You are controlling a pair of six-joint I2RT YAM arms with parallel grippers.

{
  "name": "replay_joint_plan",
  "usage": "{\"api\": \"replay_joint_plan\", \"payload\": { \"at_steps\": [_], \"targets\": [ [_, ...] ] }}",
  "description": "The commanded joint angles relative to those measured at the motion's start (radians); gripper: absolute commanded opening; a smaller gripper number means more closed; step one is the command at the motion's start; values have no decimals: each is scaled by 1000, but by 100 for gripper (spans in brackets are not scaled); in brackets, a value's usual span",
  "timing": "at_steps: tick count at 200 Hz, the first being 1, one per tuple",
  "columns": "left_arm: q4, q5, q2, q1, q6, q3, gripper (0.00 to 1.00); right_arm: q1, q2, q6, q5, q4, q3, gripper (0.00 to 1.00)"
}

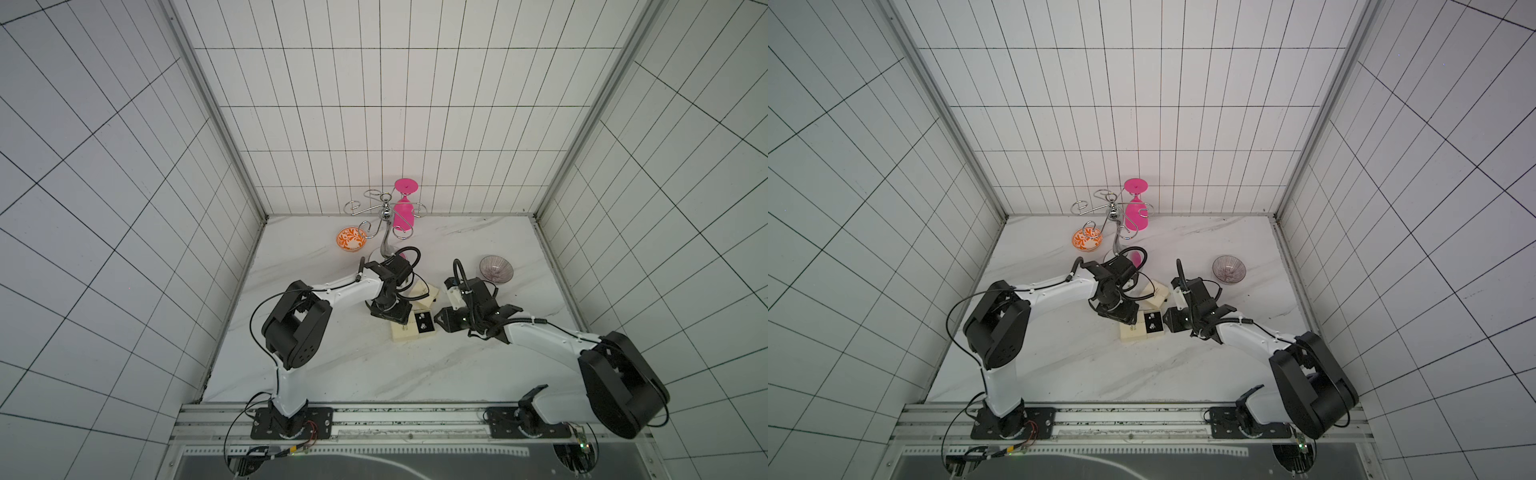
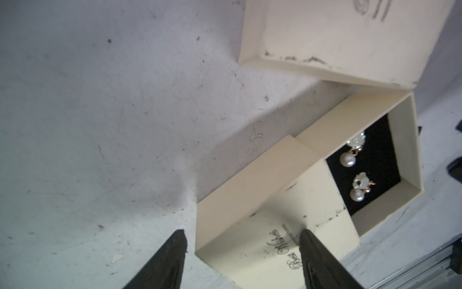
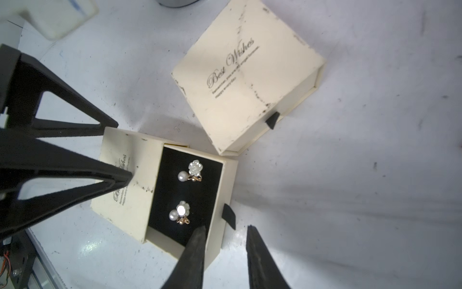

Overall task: Take out the earrings from the drawer-style jewelry box
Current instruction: Open the drawer in the jewelry box, then pick up the earring from the drawer.

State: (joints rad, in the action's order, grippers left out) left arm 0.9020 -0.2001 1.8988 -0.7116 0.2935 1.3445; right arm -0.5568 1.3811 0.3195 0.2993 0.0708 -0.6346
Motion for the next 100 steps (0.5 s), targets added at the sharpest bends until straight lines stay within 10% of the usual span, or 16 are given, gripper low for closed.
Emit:
{"api": "replay_joint_plan", "payload": {
  "at_steps": [1,100],
  "targets": [
    [6,-20,11,-17,-21,-5,71,-39,24,-25,-13,24,-129,30],
    [-29,-62,-73,8,-4,-13,74,-88,61,-19,-132,-7,-192,30]
  ]
}}
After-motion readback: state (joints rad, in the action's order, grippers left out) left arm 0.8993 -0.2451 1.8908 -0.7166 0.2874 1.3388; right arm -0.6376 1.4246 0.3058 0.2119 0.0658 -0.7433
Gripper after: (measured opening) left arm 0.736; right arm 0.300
